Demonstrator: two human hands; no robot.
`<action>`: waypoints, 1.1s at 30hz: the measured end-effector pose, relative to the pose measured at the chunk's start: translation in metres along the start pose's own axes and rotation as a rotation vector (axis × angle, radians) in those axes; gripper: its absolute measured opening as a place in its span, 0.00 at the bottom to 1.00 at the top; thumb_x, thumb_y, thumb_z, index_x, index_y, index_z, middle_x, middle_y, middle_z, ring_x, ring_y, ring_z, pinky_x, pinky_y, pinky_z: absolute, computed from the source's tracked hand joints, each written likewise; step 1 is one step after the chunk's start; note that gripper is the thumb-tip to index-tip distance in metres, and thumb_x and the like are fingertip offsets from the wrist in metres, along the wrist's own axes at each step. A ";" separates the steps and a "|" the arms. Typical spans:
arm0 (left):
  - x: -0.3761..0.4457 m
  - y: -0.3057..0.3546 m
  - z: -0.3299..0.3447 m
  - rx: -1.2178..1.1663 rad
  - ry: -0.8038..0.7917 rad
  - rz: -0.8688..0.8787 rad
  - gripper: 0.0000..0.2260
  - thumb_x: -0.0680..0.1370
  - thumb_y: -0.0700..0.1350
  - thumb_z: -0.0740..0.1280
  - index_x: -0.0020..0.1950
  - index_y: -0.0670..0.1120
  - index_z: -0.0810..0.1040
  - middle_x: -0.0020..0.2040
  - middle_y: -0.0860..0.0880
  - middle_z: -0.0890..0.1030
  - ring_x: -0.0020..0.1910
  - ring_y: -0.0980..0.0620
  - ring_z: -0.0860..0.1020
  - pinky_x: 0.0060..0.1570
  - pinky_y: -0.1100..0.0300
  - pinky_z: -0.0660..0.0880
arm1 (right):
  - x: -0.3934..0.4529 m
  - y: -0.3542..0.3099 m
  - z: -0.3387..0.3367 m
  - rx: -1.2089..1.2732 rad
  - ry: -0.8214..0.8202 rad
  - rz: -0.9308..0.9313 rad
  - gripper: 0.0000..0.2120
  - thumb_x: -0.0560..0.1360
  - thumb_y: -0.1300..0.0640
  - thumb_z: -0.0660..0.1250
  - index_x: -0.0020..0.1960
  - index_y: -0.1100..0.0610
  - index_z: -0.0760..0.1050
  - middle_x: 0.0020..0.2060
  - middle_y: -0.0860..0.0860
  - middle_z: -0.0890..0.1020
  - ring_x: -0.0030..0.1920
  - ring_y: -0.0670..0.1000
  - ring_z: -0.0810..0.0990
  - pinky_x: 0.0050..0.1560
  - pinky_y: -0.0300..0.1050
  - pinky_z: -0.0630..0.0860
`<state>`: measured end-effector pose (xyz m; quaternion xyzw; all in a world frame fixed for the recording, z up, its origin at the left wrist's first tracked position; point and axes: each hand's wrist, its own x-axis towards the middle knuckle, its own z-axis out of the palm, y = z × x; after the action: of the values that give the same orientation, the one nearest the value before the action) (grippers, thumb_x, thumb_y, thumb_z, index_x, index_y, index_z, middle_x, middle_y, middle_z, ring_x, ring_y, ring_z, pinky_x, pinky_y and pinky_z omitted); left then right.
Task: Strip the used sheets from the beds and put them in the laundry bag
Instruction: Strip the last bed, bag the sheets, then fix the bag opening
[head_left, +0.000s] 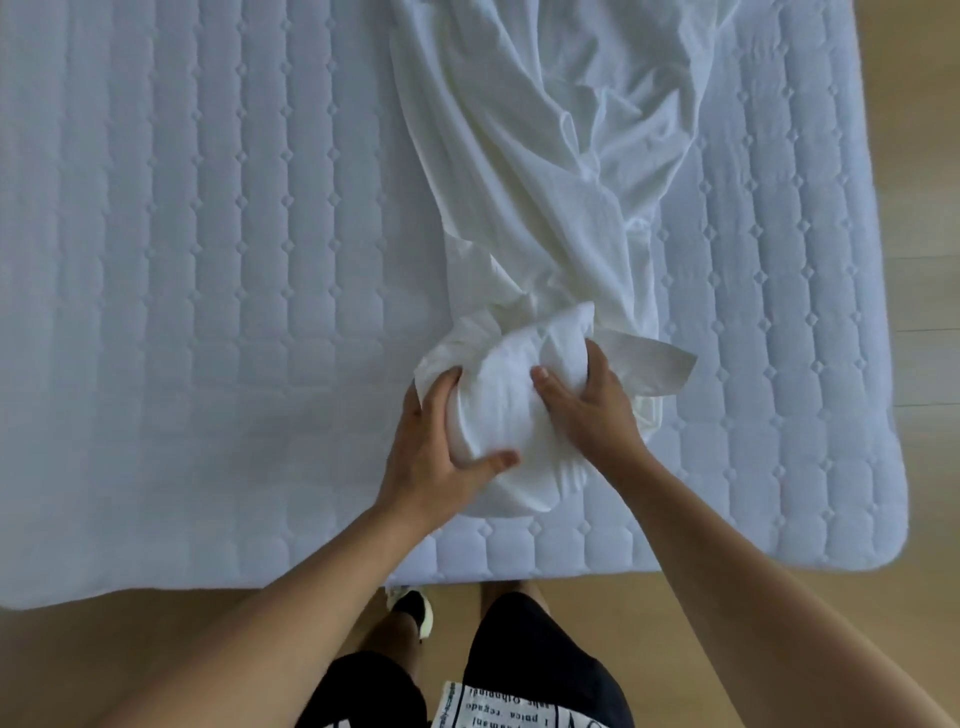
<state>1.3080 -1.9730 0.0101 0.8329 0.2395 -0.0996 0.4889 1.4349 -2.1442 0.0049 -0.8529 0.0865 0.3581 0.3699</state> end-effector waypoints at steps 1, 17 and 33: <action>0.007 0.005 0.006 -0.058 0.011 -0.067 0.43 0.67 0.67 0.78 0.76 0.62 0.60 0.74 0.54 0.66 0.71 0.54 0.69 0.70 0.53 0.70 | -0.004 0.007 -0.005 -0.049 0.050 -0.004 0.46 0.70 0.25 0.67 0.81 0.43 0.56 0.74 0.54 0.69 0.72 0.58 0.71 0.72 0.62 0.70; 0.006 -0.002 -0.030 -0.865 -0.250 -0.774 0.24 0.71 0.56 0.77 0.65 0.51 0.82 0.59 0.47 0.86 0.57 0.46 0.85 0.58 0.47 0.79 | -0.030 0.029 0.015 0.511 -0.167 0.253 0.37 0.66 0.33 0.77 0.71 0.42 0.73 0.62 0.44 0.83 0.60 0.52 0.82 0.64 0.57 0.79; 0.007 0.071 -0.074 -0.651 -0.230 -0.545 0.28 0.76 0.53 0.75 0.72 0.51 0.68 0.62 0.51 0.83 0.59 0.49 0.83 0.63 0.46 0.78 | -0.077 -0.001 -0.020 0.896 -0.217 0.689 0.25 0.73 0.43 0.73 0.65 0.56 0.81 0.55 0.60 0.86 0.55 0.67 0.85 0.44 0.53 0.85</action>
<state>1.3441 -1.9360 0.0994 0.5252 0.4134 -0.2366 0.7052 1.3901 -2.1669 0.0670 -0.4937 0.4643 0.4720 0.5639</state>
